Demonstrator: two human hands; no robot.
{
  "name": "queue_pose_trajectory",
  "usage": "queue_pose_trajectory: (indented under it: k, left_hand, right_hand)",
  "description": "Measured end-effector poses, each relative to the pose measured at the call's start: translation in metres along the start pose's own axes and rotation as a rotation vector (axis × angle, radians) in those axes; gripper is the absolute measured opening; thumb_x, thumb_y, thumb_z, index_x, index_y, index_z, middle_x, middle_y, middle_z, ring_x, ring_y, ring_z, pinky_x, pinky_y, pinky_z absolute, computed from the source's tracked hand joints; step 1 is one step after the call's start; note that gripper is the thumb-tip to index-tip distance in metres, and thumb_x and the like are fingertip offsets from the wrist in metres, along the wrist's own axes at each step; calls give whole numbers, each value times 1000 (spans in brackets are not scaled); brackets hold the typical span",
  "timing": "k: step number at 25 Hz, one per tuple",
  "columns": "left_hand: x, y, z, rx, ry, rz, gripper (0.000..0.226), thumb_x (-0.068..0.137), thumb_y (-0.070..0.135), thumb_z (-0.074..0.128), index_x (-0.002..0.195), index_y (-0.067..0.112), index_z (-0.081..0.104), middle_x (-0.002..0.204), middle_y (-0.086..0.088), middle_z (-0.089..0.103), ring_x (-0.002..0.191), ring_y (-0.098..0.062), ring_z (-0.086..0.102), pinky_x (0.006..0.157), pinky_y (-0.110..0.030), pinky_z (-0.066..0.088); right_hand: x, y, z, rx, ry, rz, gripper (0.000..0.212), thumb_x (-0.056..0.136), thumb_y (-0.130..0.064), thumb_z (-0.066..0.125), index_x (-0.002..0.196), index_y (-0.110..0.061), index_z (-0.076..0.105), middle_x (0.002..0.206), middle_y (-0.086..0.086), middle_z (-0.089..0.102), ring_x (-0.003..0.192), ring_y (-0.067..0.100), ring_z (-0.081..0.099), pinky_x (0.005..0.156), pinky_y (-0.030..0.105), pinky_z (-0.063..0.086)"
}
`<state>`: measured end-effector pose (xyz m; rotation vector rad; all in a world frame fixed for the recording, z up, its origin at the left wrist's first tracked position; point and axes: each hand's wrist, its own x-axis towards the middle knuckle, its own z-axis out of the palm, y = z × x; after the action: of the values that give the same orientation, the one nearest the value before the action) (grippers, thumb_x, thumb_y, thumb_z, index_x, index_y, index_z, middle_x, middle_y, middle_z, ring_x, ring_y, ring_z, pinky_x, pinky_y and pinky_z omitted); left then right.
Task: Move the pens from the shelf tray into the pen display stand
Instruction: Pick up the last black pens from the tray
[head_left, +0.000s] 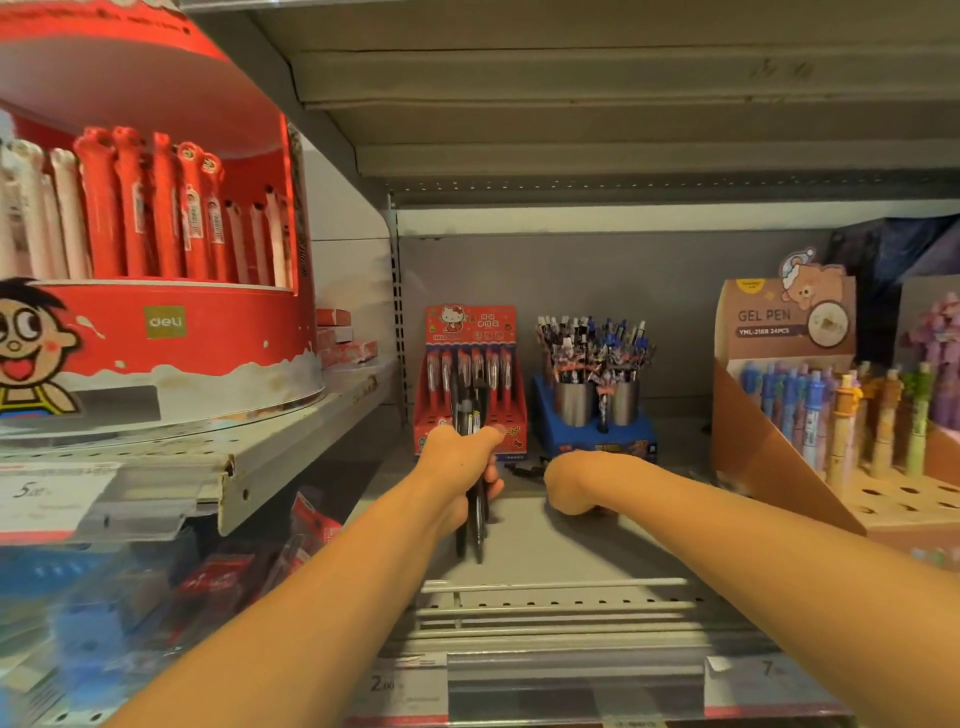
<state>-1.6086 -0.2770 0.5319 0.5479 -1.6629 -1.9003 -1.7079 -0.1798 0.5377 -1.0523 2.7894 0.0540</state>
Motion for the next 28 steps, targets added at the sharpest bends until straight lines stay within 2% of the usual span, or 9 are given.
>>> queue_pose_trajectory:
  k: [3,6,10,15,17,19,22,25,28]
  left_hand:
    - [3,0,-1,-36,-8,-50,26,93,21,72,82,6,56,50,-2,43,38,-12,40,41,-24,41]
    - [4,4,2,-114,-20,-77,34,84,33,81,86,5,62,48,-2,45,39,-14,39,40,-24,39]
    - [6,8,3,-151,-30,-50,35,78,35,85,84,5,66,60,-4,56,44,-11,39,35,-20,35]
    - [1,9,4,-49,-33,-6,23,84,19,74,68,7,63,50,-5,53,35,-13,38,37,-21,35]
    - [-2,9,3,44,9,64,18,84,19,70,70,9,62,63,-7,59,39,-12,40,41,-23,35]
    - [-3,8,2,92,14,103,14,84,21,70,78,11,62,74,-9,59,44,-12,43,43,-23,38]
    - [-6,8,4,138,-27,132,13,86,24,71,85,13,65,76,-8,62,60,-16,57,55,-27,48]
    - [-9,8,6,61,-157,122,11,90,20,68,93,9,67,68,-6,68,63,-21,67,65,-35,61]
    - [-12,6,8,85,-231,166,11,94,17,67,92,8,62,64,-6,62,52,-19,57,59,-33,57]
  right_hand:
    - [-17,4,-12,377,119,-57,23,103,-9,38,84,-12,51,84,7,51,71,24,52,53,28,45]
    - [-40,-6,-11,720,200,-161,18,105,-11,35,91,-10,47,81,5,43,68,19,46,59,33,53]
    - [-64,-18,3,644,345,-333,20,108,-15,33,117,-4,47,89,3,50,72,17,49,82,50,55]
    - [-85,-2,0,577,256,-488,25,101,-40,54,105,-16,61,83,1,64,65,18,61,66,38,57]
    - [-85,20,-12,573,224,-416,29,96,-43,60,87,-17,70,77,1,69,66,17,65,57,29,56]
    - [-80,51,-24,439,334,-273,25,94,-28,64,75,-14,70,69,3,72,55,15,64,50,21,51]
    - [-74,87,-24,129,301,-70,15,91,-13,66,83,-3,74,76,16,75,51,20,62,51,24,55]
    - [-68,97,-12,18,185,51,22,89,-23,73,88,-1,69,82,13,72,60,23,64,59,30,62]
    - [-67,96,-8,-101,203,60,37,87,-33,76,70,-13,49,69,2,55,57,17,55,49,27,52]
